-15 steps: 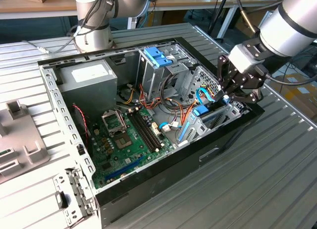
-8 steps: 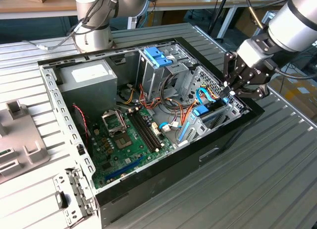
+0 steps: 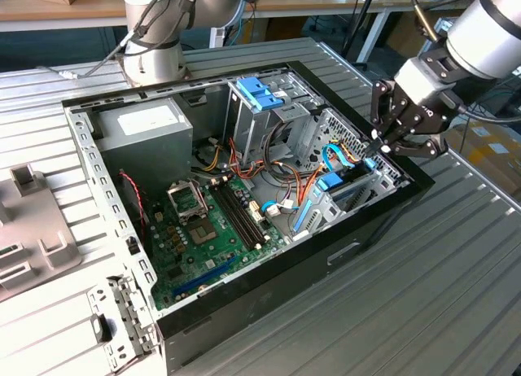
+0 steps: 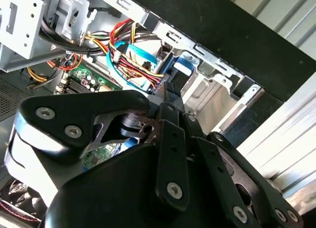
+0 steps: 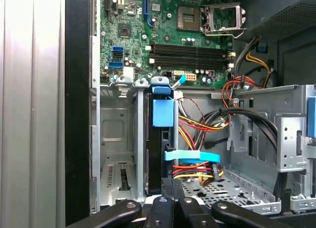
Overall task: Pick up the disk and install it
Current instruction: 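Insert the second disk wire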
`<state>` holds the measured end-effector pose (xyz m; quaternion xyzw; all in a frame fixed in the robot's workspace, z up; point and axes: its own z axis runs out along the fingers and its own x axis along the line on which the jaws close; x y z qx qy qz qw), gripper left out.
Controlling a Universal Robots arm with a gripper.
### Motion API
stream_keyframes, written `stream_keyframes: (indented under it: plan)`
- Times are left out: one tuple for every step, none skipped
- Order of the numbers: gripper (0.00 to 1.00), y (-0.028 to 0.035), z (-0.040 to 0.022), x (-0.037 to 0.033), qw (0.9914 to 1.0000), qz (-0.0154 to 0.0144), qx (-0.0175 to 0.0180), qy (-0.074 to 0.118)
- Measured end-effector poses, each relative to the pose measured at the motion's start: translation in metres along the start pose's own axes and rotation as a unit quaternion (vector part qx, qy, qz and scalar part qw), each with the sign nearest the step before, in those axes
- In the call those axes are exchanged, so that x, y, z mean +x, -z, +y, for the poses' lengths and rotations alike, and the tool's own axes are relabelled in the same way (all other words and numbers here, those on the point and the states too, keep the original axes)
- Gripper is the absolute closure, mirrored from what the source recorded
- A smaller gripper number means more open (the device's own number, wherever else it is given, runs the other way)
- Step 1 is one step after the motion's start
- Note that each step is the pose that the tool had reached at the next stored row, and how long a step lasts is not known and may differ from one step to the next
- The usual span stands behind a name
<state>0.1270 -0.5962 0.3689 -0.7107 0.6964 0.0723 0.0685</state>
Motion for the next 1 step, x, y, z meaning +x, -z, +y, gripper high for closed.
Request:
stream_keyframes:
  plan:
    - [0.89,0.0001,0.0,0.0,1.0,0.0,0.0,0.0]
